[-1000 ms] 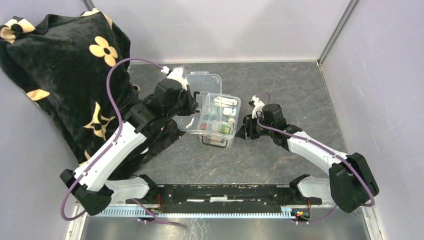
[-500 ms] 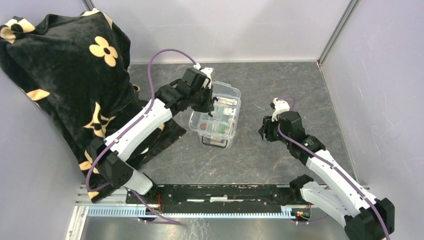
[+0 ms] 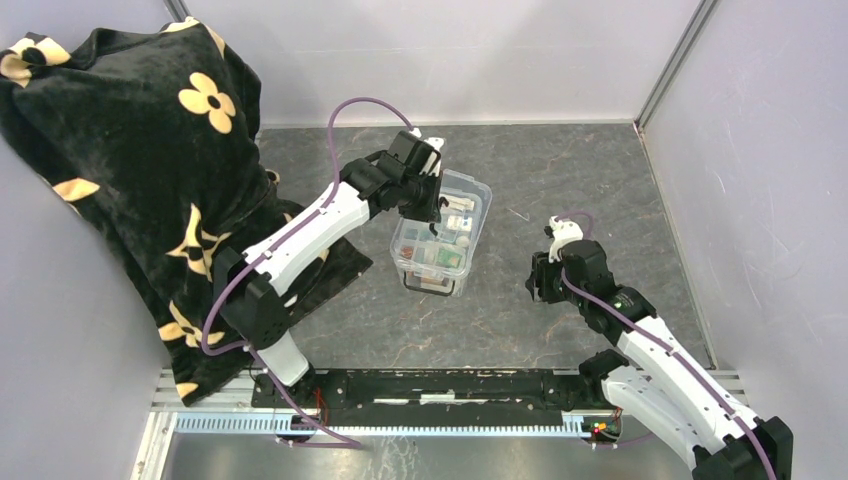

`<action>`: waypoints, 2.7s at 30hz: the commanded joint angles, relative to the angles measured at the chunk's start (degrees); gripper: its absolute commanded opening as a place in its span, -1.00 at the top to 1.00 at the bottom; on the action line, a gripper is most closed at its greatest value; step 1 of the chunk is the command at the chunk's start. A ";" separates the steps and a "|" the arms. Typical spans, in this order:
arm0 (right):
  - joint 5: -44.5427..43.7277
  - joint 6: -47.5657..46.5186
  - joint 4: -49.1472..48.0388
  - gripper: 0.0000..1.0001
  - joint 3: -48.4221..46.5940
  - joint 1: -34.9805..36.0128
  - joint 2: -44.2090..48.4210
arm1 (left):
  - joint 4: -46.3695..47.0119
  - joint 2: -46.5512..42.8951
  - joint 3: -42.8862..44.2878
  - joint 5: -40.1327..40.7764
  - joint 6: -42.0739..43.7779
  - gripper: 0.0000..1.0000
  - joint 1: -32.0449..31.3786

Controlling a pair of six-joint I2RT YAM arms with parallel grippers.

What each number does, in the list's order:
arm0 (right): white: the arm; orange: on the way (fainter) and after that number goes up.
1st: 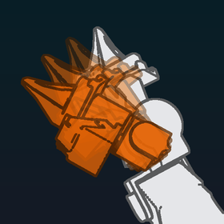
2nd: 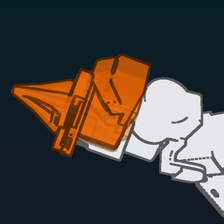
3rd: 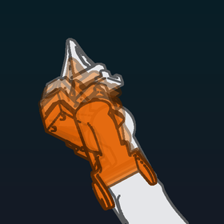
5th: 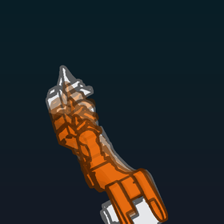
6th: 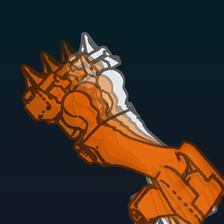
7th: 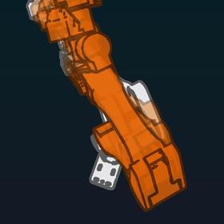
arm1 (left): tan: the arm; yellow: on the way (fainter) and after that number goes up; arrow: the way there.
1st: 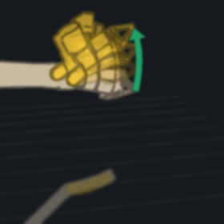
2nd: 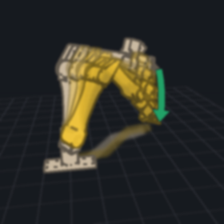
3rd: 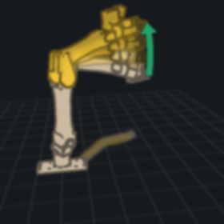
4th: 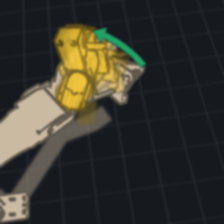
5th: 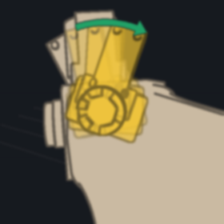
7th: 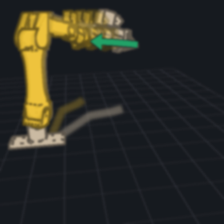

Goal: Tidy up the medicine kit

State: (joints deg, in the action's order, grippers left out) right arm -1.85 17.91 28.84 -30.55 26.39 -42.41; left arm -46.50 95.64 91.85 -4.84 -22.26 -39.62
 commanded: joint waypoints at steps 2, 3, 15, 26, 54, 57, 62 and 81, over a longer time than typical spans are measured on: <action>-2.19 -0.94 1.94 0.03 -2.76 -0.10 0.74 | 2.35 1.65 3.07 -0.04 -1.72 0.95 -0.07; -2.20 -0.96 1.92 0.03 -2.69 -0.04 0.75 | 2.52 1.92 3.00 0.02 -2.06 0.95 -0.03; -1.93 -0.81 1.91 0.03 -2.50 -0.08 0.67 | 3.00 4.42 2.53 2.50 -5.44 0.95 1.33; -1.28 -0.67 1.31 0.02 -2.41 -0.04 0.07 | 3.45 3.56 -0.51 4.58 -6.81 0.96 2.51; -1.39 -0.60 2.49 0.01 -2.06 -0.05 1.80 | 5.21 3.74 1.61 -2.59 -3.95 -0.14 3.75; -1.39 -0.51 2.44 0.01 -1.72 0.03 2.07 | 5.18 3.32 2.63 -3.83 -3.97 -0.28 3.76; -1.10 -0.30 2.40 0.00 -1.54 -0.05 2.33 | 5.45 3.85 2.83 -5.98 -4.02 -0.34 3.67; -1.02 -0.20 3.37 0.00 -1.80 -0.06 3.31 | 12.36 2.98 -0.72 -18.28 -4.17 -0.68 3.37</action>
State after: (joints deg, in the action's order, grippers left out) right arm -2.39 17.69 31.40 -30.65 26.39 -40.16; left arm -37.08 99.88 92.40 -20.01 -27.46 -36.40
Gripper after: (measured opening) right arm 0.498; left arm 0.836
